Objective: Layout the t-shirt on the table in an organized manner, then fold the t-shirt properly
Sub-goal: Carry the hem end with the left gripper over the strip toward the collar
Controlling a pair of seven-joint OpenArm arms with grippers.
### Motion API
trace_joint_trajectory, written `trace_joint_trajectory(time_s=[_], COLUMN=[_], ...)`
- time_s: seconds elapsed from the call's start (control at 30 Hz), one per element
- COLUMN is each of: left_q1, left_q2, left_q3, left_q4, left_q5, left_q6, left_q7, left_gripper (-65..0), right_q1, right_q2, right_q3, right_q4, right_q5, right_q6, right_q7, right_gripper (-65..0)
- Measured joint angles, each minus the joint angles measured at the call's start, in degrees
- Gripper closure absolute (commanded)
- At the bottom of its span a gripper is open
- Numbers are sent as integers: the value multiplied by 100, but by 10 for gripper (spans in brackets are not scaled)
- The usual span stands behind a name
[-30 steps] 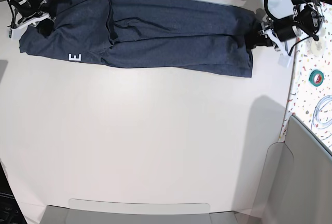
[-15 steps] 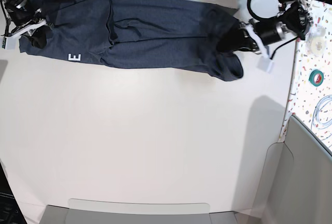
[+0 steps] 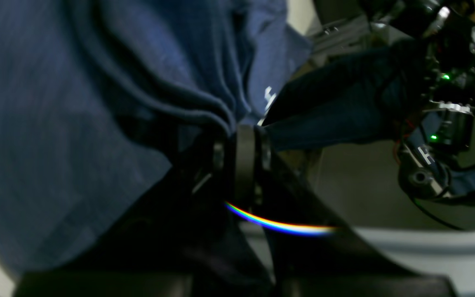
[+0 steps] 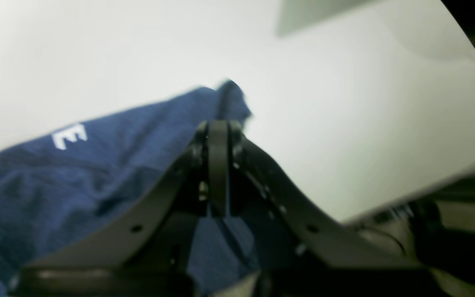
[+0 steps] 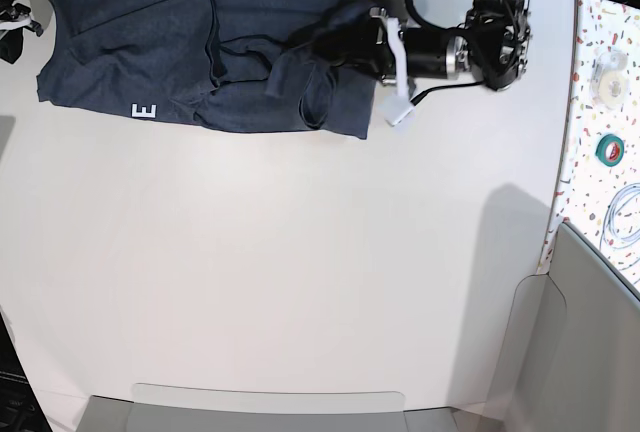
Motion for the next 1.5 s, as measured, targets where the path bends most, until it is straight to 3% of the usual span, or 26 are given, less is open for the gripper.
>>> trace_joint_trajectory(time_s=[0.17,0.33,0.5,1.5], left_q1=[-354,-645,-811,-1300], left_q2=[188,164,166,164], left_q3=[374,448,466,1648], left_q4=[0,0,-7,-17], left_q5=[2,13,44,396], left_q6=[-2,0,-2,17], left_q7=[4,2,13,-149], left_gripper=[0,0,0,0], right_q1=[13,13,15,79], right_q2=[-4,-35,-39,-50], right_q3=[2,-9,-15,-42], right_q4=[0,-63,-216,-356], right_q5=[-2,-20,-409,-396], right_q6=[-2,0,0,0], right_q7=[-28,-37,-61,-59], right_gripper=[0,0,0,0])
